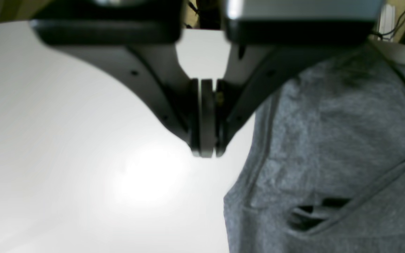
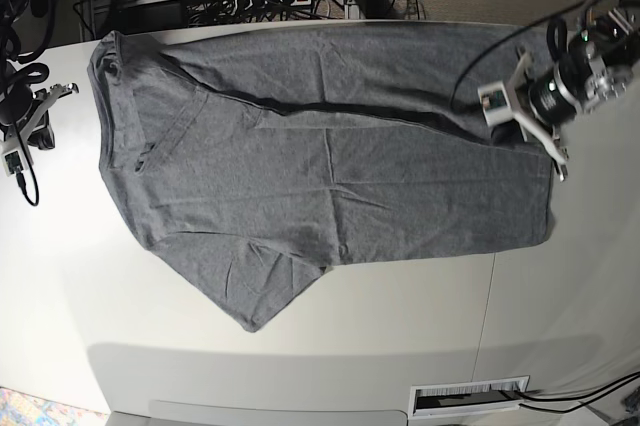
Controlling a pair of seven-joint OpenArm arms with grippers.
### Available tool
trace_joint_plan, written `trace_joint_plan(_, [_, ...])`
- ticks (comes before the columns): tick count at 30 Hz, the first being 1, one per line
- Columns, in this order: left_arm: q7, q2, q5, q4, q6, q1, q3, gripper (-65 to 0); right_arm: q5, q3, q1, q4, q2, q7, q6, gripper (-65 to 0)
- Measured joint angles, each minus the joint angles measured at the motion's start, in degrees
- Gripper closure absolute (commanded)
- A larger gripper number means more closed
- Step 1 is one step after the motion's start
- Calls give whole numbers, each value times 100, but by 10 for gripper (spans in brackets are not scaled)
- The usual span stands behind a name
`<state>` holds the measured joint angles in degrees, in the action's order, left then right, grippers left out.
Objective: Fold the T-shirt properly
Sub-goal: 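Move both grippers to the long side edges of the shirt and grasp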
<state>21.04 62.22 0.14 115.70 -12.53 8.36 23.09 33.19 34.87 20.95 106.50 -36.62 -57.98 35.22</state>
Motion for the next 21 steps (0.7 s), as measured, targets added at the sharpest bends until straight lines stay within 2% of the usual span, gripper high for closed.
trace_joint_plan(3, [-339, -81, -575, -531, -37, -481, 11, 0, -17, -138, -142, -4, 28, -11, -2, -7])
trace_joint_plan(6, [-518, -330, -743, -1364, -4, -960, 9, -1, -9, -339, -382, -4, 28, -9, 7, -32])
trace_joint_plan(10, [-885, -695, -1268, -2597, -17, -1534, 11, -109, -98, -678, -691, -4, 35, -11, 11, -66])
trace_joint_plan(15, [-1115, -1193, -1663, -3928, -55, -2155, 13, -126, -442, -1228, -1003, -4, 44, 17, 4, -67])
trace_joint_plan(18, [-1134, -1502, -1674, -4649, -313, -2586, 9, -128, -466, -1576, -1213, -205, 44, 127, 24, -72])
trace_joint_plan(21, [-1213, -1784, -1816, -5364, -555, -3010, 7, -174, -472, -1915, -1530, -586, 46, 142, 37, -72])
